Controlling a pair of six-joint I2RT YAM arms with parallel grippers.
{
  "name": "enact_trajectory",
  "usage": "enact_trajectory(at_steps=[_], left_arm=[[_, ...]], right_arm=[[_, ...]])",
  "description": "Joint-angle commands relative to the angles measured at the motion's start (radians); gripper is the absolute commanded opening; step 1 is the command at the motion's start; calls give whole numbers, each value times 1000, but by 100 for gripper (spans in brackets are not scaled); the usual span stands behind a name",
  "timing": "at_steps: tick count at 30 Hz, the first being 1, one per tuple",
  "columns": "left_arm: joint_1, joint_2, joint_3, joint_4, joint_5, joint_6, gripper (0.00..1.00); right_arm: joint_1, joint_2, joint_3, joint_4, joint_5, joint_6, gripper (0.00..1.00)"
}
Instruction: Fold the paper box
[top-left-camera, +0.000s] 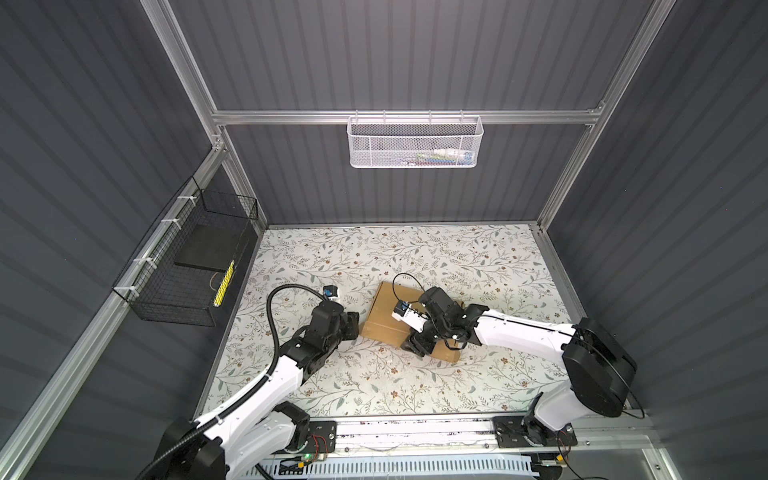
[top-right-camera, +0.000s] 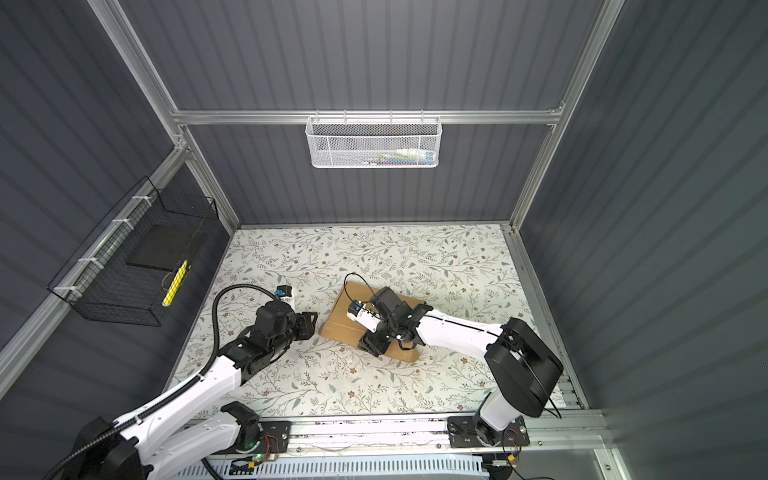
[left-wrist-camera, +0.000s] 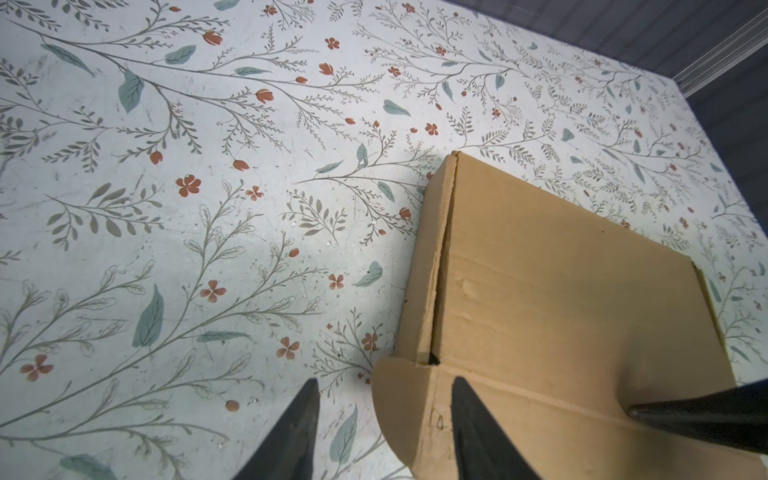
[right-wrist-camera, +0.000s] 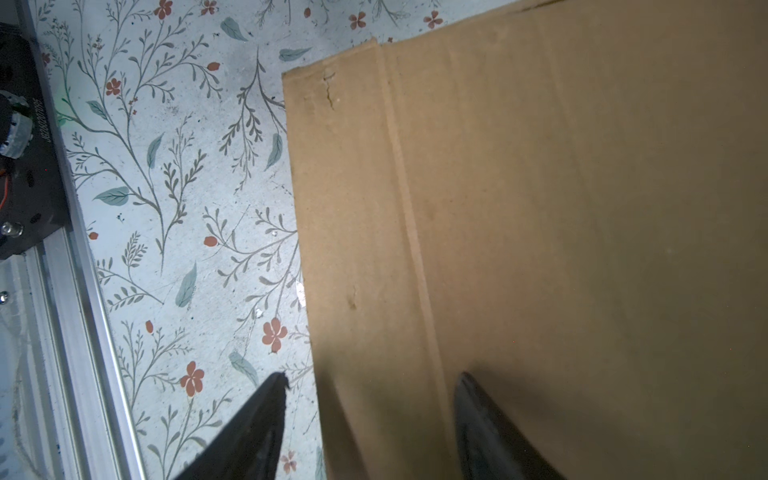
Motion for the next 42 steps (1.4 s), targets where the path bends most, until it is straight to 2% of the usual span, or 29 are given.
enact_trajectory(at_steps=[1,14,23,36,42], left_arm=[[0,94,63,-13,23,39,50],[28,299,140,61,113,79,49],[43,376,145,98,122,93,47],[49,369,116,126,127,80,44],[49,333,90,129,125,54,43]], right_arm=[[-5,-12,-14,-18,-7,15,65],[-5,-11,-37,-34,-2,52,65],[-5,-24,-42,-28,28,72,64],[-5,-30,-32,-23,64,91,63],[-9,-86,-25,-31,174,154,63]])
